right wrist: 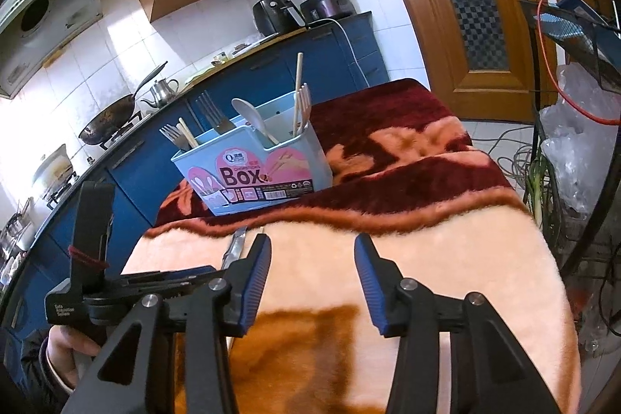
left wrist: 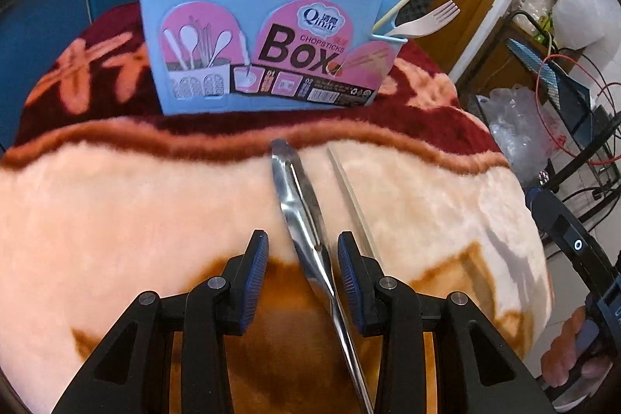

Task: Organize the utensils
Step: 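Lower both tools back to the table toward the steel knife, then grasp the steel knife with the left tool while the right tool grasps the white plastic knife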

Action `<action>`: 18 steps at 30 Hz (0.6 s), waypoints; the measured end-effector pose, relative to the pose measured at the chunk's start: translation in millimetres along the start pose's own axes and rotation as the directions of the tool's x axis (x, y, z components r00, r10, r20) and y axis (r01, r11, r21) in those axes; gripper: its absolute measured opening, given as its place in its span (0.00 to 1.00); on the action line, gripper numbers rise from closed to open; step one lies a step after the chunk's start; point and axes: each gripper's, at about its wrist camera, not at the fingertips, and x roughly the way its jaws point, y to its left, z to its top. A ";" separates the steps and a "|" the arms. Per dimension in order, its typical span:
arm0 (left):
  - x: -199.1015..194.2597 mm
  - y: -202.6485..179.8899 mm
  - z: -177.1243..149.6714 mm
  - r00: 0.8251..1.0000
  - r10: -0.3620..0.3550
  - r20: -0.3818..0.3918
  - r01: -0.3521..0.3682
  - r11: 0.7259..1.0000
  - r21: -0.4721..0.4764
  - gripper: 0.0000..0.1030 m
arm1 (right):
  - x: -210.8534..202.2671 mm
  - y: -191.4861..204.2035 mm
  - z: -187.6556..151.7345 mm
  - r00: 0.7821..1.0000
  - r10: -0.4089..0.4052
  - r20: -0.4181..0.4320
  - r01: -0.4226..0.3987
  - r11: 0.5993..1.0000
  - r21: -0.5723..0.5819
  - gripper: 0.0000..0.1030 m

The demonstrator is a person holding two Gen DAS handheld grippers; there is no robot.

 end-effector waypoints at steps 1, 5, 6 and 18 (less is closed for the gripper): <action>1.8 -1.0 1.5 1.000 0.002 -0.002 -0.002 1.000 0.008 0.37 | 0.4 -0.6 0.0 1.000 -0.001 -0.001 0.001 1.000 0.001 0.47; 7.1 -0.5 9.8 1.000 0.017 -0.001 -0.017 0.999 0.033 0.24 | 3.6 -2.5 -2.6 1.000 -0.004 -0.016 0.004 1.000 0.006 0.48; 7.1 1.2 11.3 1.000 0.014 -0.001 -0.014 1.000 0.028 0.23 | 4.3 -2.4 -3.4 1.000 -0.005 -0.020 0.005 1.000 0.006 0.48; -19.6 28.1 4.2 0.991 -0.106 0.081 0.111 0.992 -0.061 0.17 | 19.6 5.4 -9.9 0.995 -0.008 -0.097 0.007 1.000 -0.004 0.49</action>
